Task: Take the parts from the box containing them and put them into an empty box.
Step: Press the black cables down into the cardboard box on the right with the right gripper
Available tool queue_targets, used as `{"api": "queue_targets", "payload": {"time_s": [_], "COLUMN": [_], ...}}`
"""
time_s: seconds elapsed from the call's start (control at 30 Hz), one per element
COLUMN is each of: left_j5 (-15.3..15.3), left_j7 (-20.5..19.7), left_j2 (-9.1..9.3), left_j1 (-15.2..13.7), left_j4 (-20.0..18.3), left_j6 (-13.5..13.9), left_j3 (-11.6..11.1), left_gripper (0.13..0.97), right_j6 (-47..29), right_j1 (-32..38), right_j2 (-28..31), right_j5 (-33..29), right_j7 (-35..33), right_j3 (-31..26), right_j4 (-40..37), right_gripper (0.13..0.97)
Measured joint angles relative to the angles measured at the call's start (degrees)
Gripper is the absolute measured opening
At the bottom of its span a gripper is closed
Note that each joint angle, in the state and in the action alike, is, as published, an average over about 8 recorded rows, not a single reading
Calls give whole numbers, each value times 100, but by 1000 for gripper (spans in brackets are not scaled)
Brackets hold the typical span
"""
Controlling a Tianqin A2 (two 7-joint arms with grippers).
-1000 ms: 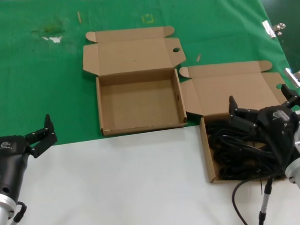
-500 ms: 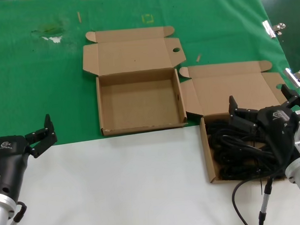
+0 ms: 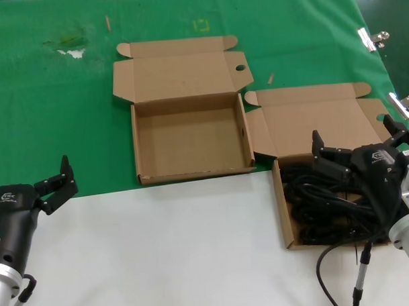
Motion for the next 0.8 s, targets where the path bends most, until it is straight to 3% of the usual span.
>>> {"api": "queue_targets", "payload": {"time_s": [0.4,0.8], "left_j5": [0,0], "left_j7": [0,0], "left_j2": [0,0], "left_j1": [0,0], "left_j4": [0,0], "left_j6": [0,0], "left_j3": [0,0], "left_gripper": [940,789], "right_j6": [0,50], "right_j1": [0,-2], "right_j2": [0,77], "right_j5": [0,32], "right_j7": [0,18], "right_j3": [0,-40], "right_j4": [0,12], "right_gripper": [966,966]}}
